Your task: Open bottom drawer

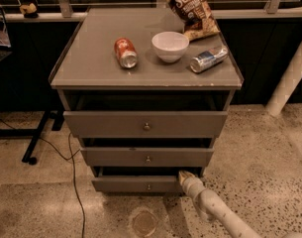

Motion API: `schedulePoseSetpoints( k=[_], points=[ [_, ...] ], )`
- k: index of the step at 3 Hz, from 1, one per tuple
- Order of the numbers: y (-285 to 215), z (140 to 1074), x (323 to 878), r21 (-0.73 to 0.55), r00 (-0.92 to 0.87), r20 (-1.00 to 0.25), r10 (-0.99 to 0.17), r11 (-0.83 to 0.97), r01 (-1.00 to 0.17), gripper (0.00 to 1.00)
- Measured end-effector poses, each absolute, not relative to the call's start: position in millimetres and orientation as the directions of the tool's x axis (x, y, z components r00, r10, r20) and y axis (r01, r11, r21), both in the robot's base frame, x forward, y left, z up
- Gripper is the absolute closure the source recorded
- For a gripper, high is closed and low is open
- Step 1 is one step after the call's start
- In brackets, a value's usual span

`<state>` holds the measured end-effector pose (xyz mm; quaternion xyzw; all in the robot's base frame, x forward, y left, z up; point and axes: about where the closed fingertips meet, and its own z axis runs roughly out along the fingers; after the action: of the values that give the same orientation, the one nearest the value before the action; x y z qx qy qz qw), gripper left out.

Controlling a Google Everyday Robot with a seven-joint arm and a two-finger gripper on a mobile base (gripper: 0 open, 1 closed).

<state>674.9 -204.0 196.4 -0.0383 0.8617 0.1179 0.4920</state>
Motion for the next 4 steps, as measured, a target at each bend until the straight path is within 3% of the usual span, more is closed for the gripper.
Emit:
schedulePoseSetpoints(
  k=[1, 4],
  points=[
    [-200.7, 212.5, 647.1, 0.227, -0.566, -0.820, 0.086, 0.957, -0.183, 1.00],
    [-197.3, 200.4, 661.8, 0.181, -0.568, -0.821, 0.051, 0.968, -0.175, 1.00]
  ],
)
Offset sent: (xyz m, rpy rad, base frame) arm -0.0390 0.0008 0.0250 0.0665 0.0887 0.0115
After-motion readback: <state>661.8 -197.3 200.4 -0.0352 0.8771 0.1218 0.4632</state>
